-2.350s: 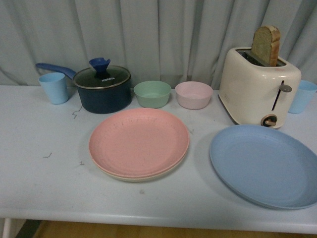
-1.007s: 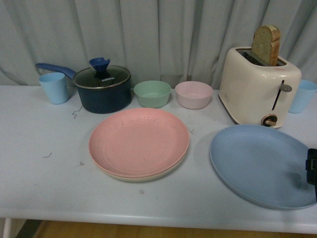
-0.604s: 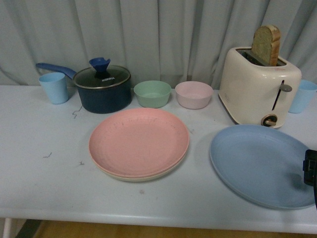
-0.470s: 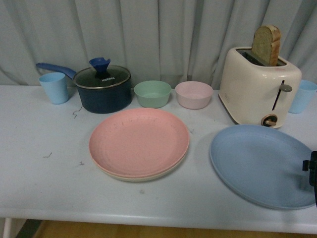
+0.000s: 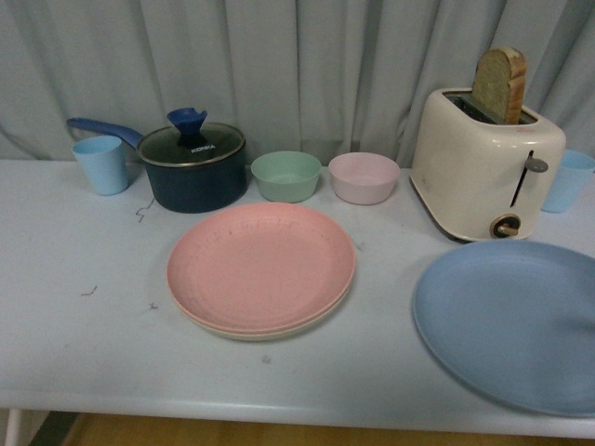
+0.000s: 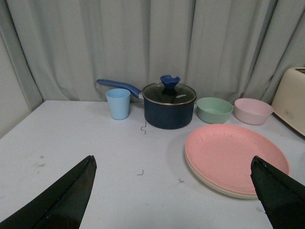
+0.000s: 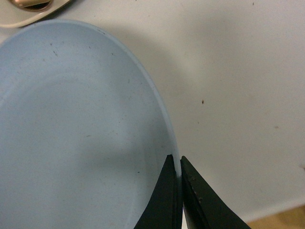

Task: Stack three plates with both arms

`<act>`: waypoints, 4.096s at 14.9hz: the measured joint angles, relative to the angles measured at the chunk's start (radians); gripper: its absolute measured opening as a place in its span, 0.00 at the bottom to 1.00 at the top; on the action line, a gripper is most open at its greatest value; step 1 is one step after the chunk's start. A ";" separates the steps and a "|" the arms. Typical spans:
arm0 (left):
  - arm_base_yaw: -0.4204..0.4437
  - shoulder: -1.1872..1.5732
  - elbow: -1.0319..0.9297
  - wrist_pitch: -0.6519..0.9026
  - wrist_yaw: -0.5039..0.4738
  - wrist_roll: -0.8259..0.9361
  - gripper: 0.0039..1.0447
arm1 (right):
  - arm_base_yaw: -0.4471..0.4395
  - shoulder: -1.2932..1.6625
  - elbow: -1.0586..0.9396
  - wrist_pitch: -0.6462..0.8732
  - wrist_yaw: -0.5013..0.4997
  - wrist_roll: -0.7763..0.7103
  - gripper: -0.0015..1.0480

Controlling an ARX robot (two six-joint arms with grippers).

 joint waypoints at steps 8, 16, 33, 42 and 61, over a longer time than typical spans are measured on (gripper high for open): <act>0.000 0.000 0.000 0.000 0.000 0.000 0.94 | 0.223 -0.291 0.053 -0.093 -0.122 0.103 0.03; 0.000 0.000 0.000 0.000 0.000 0.000 0.94 | 0.454 0.099 0.438 -0.240 -0.023 0.280 0.03; 0.000 0.000 0.000 0.000 0.000 0.000 0.94 | 0.548 0.283 0.636 -0.262 0.019 0.362 0.67; 0.000 0.000 0.000 0.000 0.000 0.000 0.94 | 0.142 -0.756 -0.364 0.394 0.028 -0.211 0.30; 0.000 0.000 0.000 0.000 0.000 0.000 0.94 | 0.151 -1.569 -0.697 -0.035 0.002 -0.247 0.02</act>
